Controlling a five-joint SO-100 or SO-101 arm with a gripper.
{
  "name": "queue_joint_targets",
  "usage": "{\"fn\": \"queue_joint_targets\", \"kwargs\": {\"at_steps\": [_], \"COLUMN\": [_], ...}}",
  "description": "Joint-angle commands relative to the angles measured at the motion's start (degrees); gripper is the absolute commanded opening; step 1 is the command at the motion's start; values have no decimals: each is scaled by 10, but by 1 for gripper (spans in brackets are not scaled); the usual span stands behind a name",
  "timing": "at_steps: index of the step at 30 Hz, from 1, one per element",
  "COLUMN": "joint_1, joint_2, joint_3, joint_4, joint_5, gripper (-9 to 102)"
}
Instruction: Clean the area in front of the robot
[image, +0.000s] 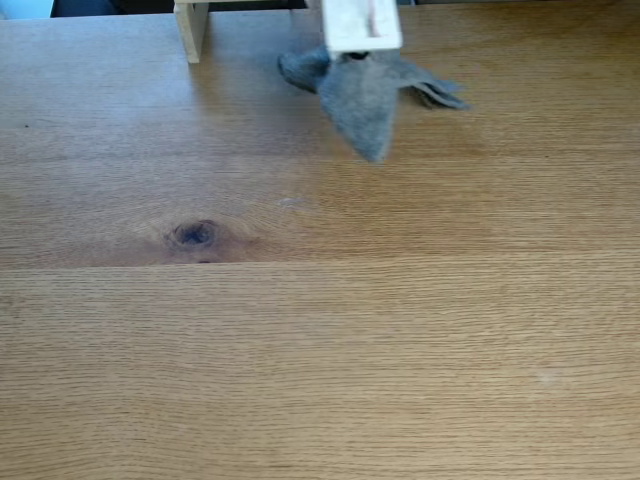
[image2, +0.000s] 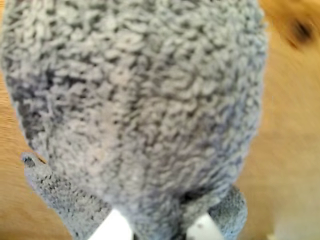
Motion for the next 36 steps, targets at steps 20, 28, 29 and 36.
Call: {"fn": "queue_joint_targets", "kwargs": {"at_steps": [20, 28, 29, 36], "joint_1": [111, 292, 308, 310], "joint_2": [-421, -442, -440, -369], "joint_3": [-23, -23, -22, -14], "joint_4": [-654, -633, -629, -528], "joint_5": [-57, -91, -93, -94], "gripper": [0, 0, 0, 0]}}
